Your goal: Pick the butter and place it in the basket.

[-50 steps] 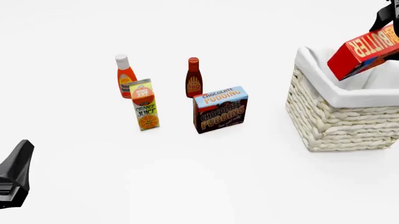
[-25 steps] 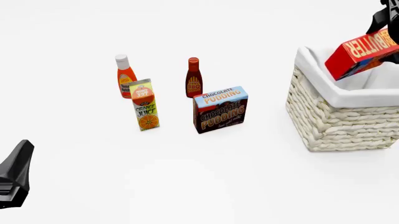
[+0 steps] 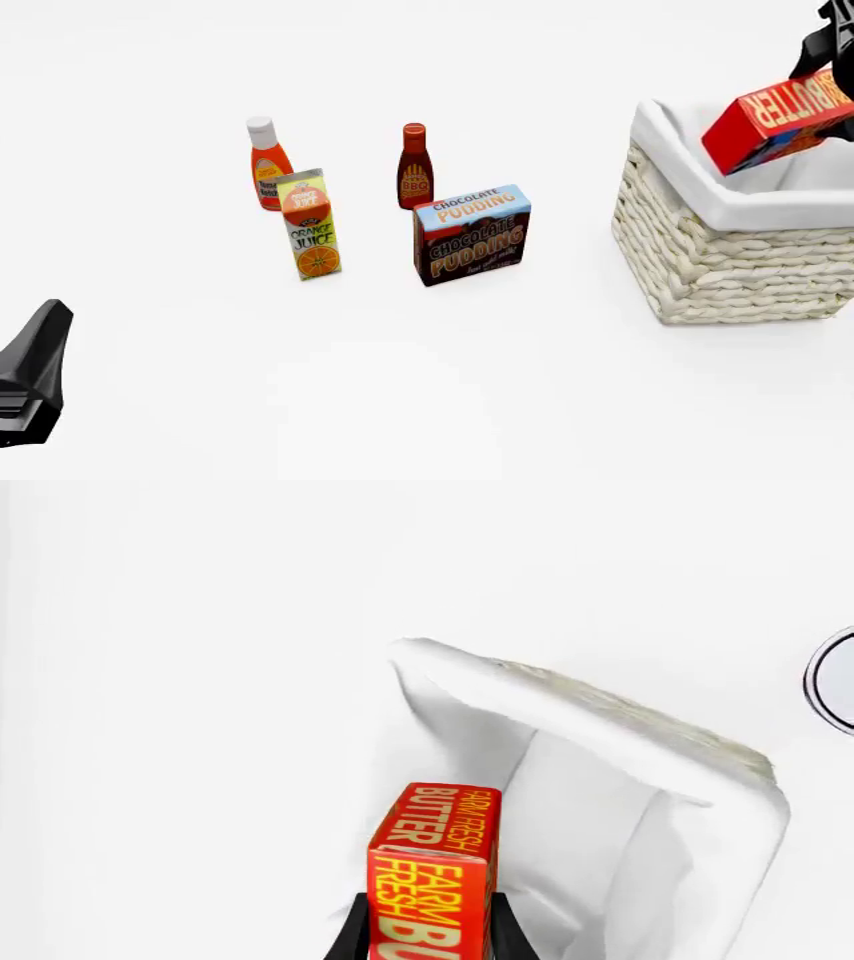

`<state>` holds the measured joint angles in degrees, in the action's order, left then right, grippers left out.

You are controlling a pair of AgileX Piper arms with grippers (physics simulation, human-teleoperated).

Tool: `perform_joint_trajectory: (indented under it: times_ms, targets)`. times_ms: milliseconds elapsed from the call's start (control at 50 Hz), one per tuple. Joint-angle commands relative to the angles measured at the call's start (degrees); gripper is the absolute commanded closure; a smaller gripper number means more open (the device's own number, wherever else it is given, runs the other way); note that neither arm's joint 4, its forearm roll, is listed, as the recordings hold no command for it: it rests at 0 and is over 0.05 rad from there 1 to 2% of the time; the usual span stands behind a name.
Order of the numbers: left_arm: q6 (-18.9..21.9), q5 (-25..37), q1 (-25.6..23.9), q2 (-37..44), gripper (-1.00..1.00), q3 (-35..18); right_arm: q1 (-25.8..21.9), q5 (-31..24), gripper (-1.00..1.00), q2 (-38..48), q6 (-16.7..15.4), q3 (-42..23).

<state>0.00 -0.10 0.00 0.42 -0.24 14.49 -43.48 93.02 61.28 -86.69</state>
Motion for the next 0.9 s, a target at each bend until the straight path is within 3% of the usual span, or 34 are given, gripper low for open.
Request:
perform_joint_trajectory:
  times_ms: [20, 900]
  targets:
    - [0.0, 0.0, 0.0, 0.0, -1.0, 0.0, 0.83, 1.4, 1.0, -1.05, 0.77, 0.87]
    - [0.0, 0.0, 0.0, 0.0, -1.0, 0.0, 2.08, 3.21, 1.0, -0.92, 1.51, 3.78]
